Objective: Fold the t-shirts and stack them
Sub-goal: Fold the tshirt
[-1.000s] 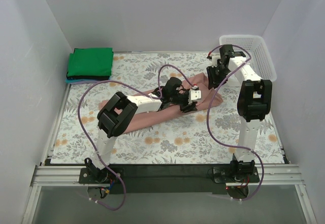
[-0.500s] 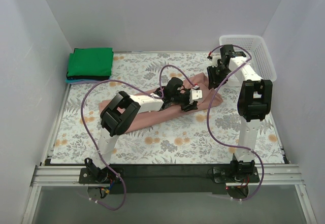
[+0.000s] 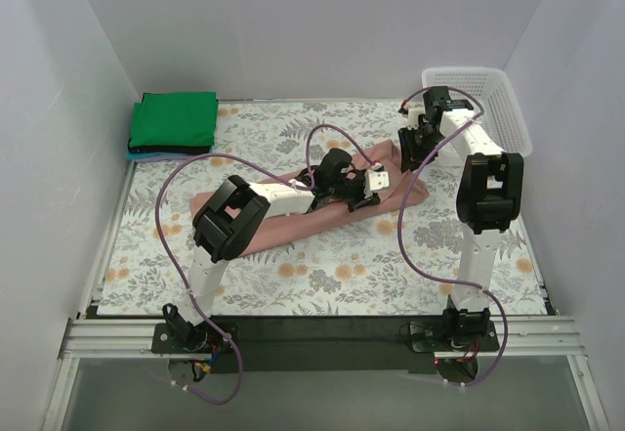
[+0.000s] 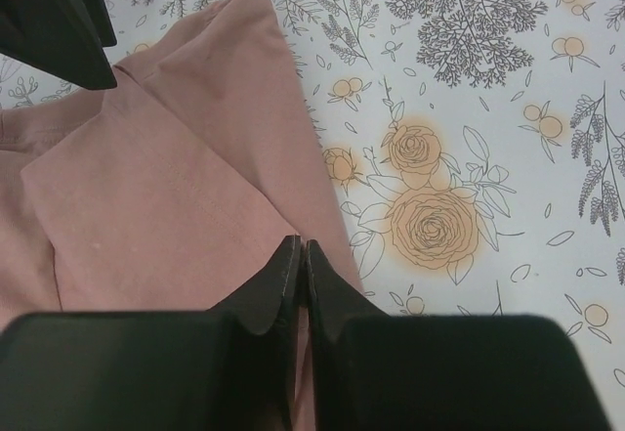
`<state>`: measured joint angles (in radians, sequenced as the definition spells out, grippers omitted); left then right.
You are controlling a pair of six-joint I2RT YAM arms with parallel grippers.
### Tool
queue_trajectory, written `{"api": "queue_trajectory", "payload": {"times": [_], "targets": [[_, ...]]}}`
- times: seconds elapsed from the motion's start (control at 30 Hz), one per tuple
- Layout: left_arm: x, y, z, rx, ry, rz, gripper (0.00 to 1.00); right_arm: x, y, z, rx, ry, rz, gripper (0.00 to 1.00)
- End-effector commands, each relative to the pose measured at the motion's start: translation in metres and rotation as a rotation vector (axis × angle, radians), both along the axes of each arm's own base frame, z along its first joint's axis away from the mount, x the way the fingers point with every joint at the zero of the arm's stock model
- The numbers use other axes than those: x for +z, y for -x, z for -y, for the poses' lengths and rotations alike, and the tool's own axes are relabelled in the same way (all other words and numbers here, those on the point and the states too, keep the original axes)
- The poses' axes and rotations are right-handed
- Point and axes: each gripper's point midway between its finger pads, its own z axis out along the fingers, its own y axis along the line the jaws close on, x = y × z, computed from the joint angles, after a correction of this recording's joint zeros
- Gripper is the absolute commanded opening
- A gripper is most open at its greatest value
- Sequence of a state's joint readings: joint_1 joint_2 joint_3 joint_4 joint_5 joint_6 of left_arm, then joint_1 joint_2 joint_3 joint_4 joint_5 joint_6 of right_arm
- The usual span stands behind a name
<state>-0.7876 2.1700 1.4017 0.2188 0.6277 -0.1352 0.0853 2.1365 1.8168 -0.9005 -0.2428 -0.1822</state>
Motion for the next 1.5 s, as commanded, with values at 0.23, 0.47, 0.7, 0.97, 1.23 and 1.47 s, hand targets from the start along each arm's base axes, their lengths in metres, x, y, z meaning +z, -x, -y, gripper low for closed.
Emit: {"api": "queue_trajectory", "payload": {"times": [0.23, 0.47, 0.7, 0.97, 1.23, 1.47], "targets": [[0.062, -0.029, 0.003, 0.051, 0.104, 0.077, 0.0, 0.007, -0.003, -0.005, -0.007, -0.048, -0.002, 0.4], [0.067, -0.031, 0.003, 0.052, 0.112, 0.07, 0.0, 0.005, -0.007, -0.008, -0.01, -0.059, -0.007, 0.33], [0.071, -0.033, 0.002, 0.064, 0.121, 0.073, 0.0, -0.005, -0.009, 0.002, -0.032, -0.004, -0.016, 0.33], [0.068, -0.031, 0.002, 0.06, 0.118, 0.063, 0.0, -0.005, -0.014, 0.003, -0.056, -0.004, -0.017, 0.38], [0.068, -0.032, 0.0, 0.063, 0.118, 0.063, 0.0, -0.017, -0.008, 0.002, -0.051, -0.005, -0.05, 0.34], [0.07, -0.034, -0.001, 0.068, 0.121, 0.065, 0.0, -0.011, -0.012, -0.002, -0.048, -0.027, -0.038, 0.22]]}}
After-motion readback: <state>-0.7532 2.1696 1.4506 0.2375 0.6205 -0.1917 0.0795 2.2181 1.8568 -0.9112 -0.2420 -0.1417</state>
